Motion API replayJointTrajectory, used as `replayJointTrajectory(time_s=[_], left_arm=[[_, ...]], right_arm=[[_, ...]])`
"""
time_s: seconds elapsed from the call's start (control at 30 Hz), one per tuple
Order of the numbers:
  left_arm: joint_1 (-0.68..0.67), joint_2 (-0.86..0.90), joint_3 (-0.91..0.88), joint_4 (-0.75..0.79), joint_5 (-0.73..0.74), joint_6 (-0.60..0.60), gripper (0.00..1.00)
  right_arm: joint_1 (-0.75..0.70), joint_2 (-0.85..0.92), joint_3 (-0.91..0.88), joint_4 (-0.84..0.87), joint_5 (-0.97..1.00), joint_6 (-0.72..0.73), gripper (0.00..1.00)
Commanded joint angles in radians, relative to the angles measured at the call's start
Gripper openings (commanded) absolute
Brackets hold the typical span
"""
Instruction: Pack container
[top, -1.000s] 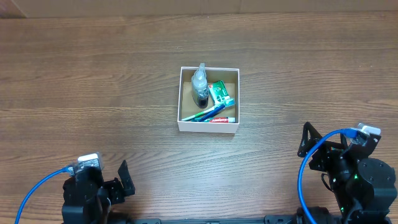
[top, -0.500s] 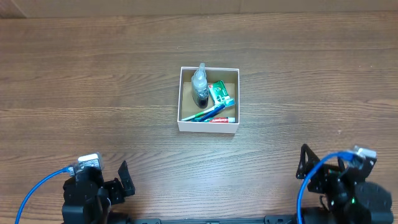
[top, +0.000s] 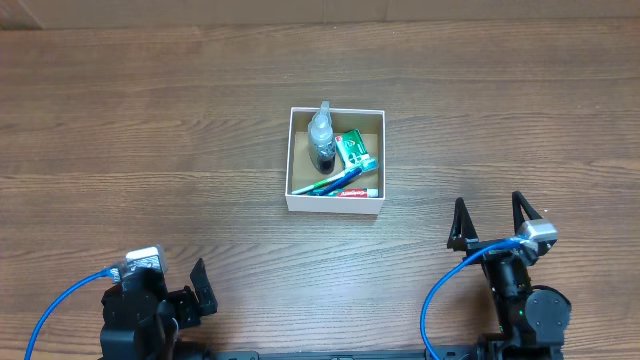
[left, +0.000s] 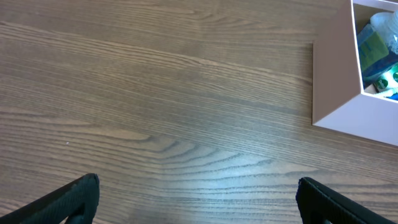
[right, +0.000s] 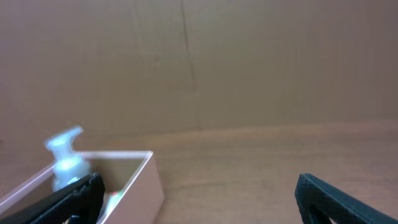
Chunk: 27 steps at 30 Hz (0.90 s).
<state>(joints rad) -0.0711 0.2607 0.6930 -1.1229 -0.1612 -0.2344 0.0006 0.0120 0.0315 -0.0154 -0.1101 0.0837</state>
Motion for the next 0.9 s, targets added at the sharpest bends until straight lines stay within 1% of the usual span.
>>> replayJointTrajectory(time_s=[0.0,0.1,0.87], left_arm=[[0.005,-0.008,-0.001,0.001,-0.01,-0.013,1.0],[0.005,-0.008,-0.001,0.001,-0.01,-0.013,1.0],[0.005,-0.008,-0.001,0.001,-0.01,-0.013,1.0]], right_arm=[[0.0,-0.009,-0.024,-0.061,0.03,-0.017,1.0],[0.001,-0.009,-0.023,-0.061,0.016,0.013,1.0],[0.001,-0.009,-0.023,-0.061,0.016,0.013,1.0]])
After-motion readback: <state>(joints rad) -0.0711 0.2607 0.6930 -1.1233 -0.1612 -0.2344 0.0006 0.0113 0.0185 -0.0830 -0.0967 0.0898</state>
